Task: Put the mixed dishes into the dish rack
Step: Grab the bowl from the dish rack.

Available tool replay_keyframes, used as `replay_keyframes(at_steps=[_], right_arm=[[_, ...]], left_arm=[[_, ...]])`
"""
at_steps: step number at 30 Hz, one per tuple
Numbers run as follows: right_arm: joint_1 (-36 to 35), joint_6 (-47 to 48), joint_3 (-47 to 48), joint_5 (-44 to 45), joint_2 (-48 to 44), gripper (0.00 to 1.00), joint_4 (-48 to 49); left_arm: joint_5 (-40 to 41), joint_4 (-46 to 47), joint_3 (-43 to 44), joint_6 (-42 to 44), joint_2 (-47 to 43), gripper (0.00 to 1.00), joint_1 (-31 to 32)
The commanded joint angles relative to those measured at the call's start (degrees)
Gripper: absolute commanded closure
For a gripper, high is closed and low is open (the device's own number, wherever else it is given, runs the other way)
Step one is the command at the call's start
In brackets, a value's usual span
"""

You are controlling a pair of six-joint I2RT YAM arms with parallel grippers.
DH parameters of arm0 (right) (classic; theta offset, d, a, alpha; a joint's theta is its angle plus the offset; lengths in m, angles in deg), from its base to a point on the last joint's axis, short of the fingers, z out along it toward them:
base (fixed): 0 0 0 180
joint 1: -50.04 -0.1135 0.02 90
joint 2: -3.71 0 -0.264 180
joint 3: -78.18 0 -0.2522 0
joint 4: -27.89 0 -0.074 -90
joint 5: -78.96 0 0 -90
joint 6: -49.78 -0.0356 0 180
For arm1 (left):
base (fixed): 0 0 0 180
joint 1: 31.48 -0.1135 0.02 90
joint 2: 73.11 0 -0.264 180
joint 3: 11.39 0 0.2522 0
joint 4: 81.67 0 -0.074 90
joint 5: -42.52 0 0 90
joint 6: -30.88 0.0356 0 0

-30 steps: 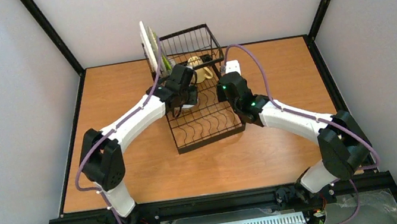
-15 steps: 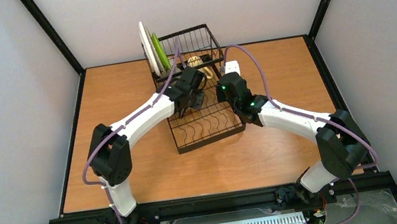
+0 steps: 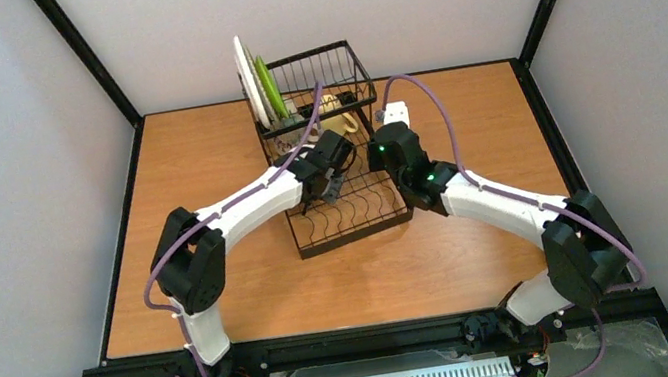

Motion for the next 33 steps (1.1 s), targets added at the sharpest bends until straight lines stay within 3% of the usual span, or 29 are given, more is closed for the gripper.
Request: replay_keyframes(at_steps=[1,12,22,33], right_arm=[[0.45,-1.16,-1.46,0.08,-1.26,0.16,0.73],[0.45,-2.02,-2.85,-0.29,-1.53,0.16,1.19],[0.71,-2.28,-4.44,-0.22,-3.61,0.16,1.86],[1.19,-2.91,-4.78,-1.27,-5.49,0.16,1.8]], left_arm=[[5.35,0.9,0.34,2.46,-0.2,0.29,1.17],[14.56,4.0,1.06,8.6,1.83,0.28,6.87],[23.76,11.85,-1.5,15.06,2.9,0.28,7.05],[23.26,17.12,-0.76,20.03,7.34,0.26,7.05]])
